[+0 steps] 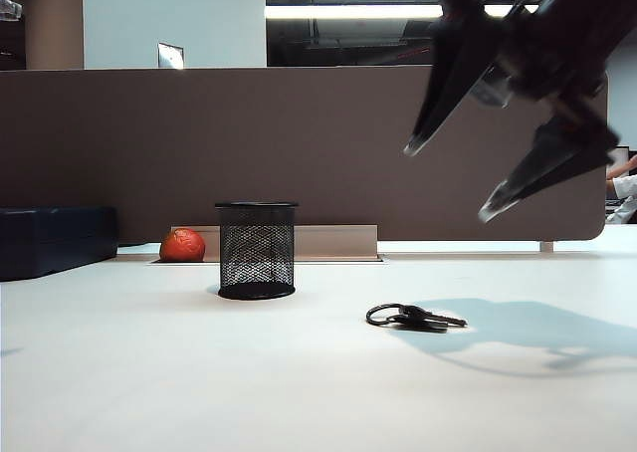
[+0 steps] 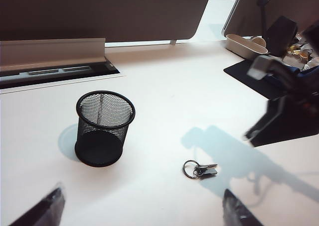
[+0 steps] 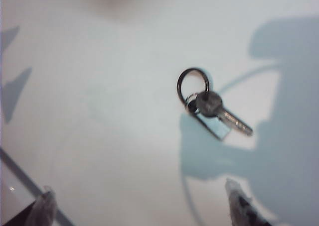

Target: Pick up a bunch of keys from the table, then put them into the black basket.

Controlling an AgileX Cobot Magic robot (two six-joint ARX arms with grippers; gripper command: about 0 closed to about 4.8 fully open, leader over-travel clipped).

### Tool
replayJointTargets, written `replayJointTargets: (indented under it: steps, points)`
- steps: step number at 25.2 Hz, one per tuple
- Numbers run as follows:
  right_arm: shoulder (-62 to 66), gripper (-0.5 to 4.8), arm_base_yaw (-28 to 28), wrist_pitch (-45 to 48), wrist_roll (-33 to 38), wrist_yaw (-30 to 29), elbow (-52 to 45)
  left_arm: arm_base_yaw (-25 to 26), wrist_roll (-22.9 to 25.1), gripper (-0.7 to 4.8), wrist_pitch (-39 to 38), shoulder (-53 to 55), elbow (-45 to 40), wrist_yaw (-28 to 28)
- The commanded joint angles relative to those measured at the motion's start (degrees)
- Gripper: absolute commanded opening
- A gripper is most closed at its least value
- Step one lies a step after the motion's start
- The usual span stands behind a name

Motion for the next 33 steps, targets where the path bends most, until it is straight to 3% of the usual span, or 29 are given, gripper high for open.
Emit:
replayJointTargets:
  steps: [1, 13, 25, 33]
  points:
    - [2.8, 4.79, 0.8, 4.2, -0.2, 3.2, 0.3, -0.1, 0.2, 4.09, 0.5, 0.0, 0.4, 0.5]
    - [11.8, 4.79, 3.4, 8.6, -0.1, 7.4, 0.3, 0.0, 0.3, 4.09, 0.6, 0.0, 0.4, 0.3]
    - [16.1, 4.79, 5.7, 11.0, -0.1, 15.1, 0.3, 0.0, 0.4, 4.09, 0.6, 0.0, 0.4, -0.2]
    - [16.5, 4.79, 6.5, 15.3, 1.8, 16.0, 0.3, 0.0, 0.4, 4.09, 0.5, 0.0, 0.4, -0.2]
